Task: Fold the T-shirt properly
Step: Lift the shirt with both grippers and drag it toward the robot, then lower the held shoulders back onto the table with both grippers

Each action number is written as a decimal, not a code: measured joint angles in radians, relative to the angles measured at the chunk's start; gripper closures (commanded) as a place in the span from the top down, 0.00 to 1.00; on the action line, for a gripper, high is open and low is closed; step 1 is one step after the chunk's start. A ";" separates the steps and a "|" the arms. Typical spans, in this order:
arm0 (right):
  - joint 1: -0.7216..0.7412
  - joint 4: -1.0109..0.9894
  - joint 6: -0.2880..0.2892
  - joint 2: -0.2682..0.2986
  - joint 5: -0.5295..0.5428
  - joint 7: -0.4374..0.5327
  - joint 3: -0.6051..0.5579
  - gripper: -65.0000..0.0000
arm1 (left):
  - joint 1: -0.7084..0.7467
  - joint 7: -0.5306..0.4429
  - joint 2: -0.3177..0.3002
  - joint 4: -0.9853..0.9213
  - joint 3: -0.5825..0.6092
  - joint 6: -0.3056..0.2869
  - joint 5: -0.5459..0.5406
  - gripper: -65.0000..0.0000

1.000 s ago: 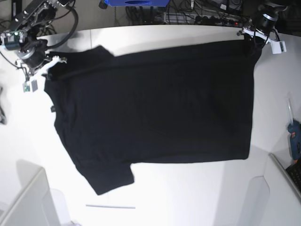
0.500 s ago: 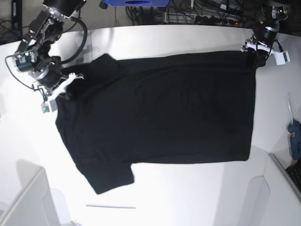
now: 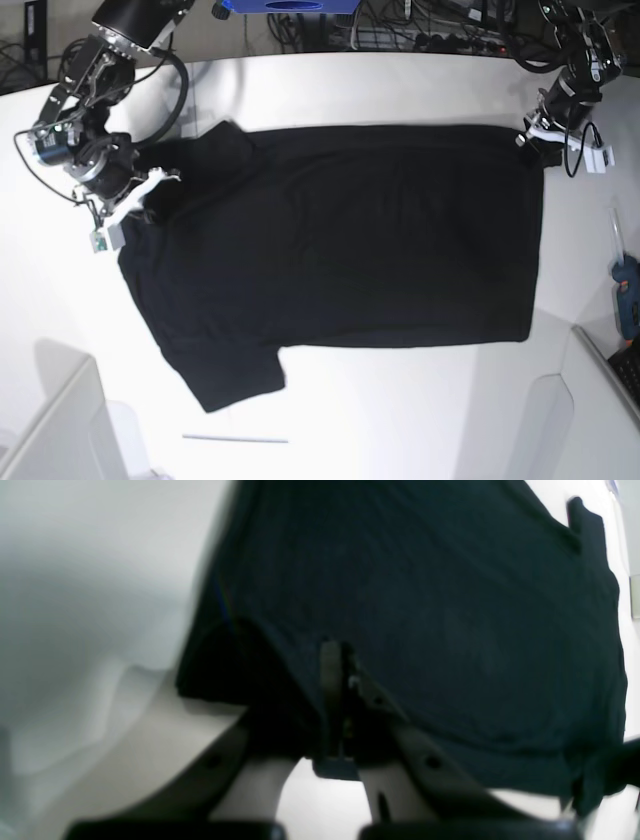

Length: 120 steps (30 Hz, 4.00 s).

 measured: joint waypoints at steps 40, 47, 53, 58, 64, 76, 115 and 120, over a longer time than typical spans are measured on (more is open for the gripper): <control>0.115 -0.197 -0.052 0.019 -0.004 0.117 0.000 0.00 | -0.268 0.146 0.005 -0.158 0.016 0.060 0.069 0.00; 0.163 -0.260 -0.053 0.040 0.000 0.117 -0.004 0.00 | -0.284 0.148 0.001 -0.159 0.019 0.060 0.085 0.00; 0.171 -0.278 -0.052 0.046 -0.006 0.150 0.000 0.00 | -0.291 0.151 0.000 -0.219 0.019 0.060 0.088 0.00; 0.176 -0.324 -0.053 0.046 -0.006 0.158 -0.003 0.00 | -0.318 0.148 -0.008 -0.253 0.055 0.063 0.088 0.00; 0.176 -0.334 -0.053 0.046 -0.006 0.158 -0.003 0.00 | -0.323 0.148 -0.024 -0.256 0.097 0.063 0.088 0.00; 0.048 -0.094 -0.052 0.043 -0.001 0.112 0.000 0.00 | -0.175 0.148 -0.027 -0.034 0.092 0.061 0.076 0.00; -0.415 0.119 -0.004 0.034 0.241 0.084 0.312 0.00 | 0.357 0.026 -0.016 0.169 0.010 0.048 0.065 0.00; -0.423 0.119 0.054 -0.001 0.237 0.078 0.312 0.00 | 0.355 0.004 -0.013 0.170 0.005 -0.047 0.075 0.00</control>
